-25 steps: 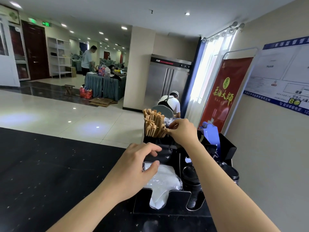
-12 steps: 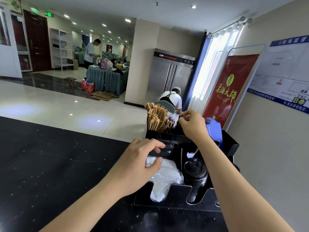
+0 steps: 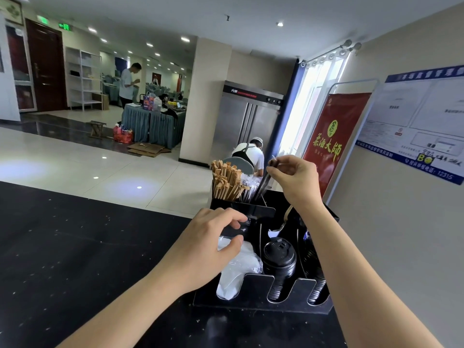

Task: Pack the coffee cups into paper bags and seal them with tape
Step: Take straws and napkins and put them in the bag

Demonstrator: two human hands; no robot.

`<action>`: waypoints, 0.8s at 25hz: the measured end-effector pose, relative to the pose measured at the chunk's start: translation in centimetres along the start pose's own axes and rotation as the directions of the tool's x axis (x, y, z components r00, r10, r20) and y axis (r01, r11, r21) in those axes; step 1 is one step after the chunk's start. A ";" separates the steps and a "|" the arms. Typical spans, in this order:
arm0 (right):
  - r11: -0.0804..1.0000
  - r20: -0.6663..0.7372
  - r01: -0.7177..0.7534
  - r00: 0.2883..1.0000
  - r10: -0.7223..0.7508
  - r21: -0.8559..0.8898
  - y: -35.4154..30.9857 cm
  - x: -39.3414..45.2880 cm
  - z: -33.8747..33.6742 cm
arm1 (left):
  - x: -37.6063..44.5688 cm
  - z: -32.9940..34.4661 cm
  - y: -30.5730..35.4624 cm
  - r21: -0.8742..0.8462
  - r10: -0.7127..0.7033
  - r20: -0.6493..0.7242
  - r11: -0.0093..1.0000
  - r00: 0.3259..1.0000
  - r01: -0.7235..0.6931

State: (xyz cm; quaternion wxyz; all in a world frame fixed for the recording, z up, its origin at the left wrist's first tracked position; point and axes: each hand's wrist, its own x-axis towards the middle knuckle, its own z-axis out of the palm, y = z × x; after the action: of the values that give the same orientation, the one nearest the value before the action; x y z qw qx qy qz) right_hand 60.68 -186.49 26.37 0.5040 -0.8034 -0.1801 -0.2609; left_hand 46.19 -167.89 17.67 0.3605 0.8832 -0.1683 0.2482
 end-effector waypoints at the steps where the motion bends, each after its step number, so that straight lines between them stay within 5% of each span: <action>1: 0.999 -0.003 0.022 1.000 -0.022 0.023 -0.8 -0.4 -0.6 | -0.2 -0.2 0.5 0.002 0.011 -0.005 1.000 1.000 -0.011; 8: 0.983 0.013 0.155 0.988 -0.157 0.094 -5.4 -2.1 -3.7 | -0.5 -1.0 2.5 -0.002 0.028 -0.093 1.000 0.995 -0.028; 20: 0.967 0.270 -0.011 0.961 -0.059 0.253 -9.0 -10.8 -6.1 | -4.8 -1.7 5.7 -0.025 -0.071 -0.115 0.997 0.991 0.068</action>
State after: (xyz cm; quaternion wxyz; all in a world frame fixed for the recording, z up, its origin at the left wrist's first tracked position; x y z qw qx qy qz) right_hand 45.63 -188.46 28.56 0.5690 -0.7589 -0.2898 -0.1278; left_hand 38.99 -170.00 19.12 0.3874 0.8688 -0.1189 0.2846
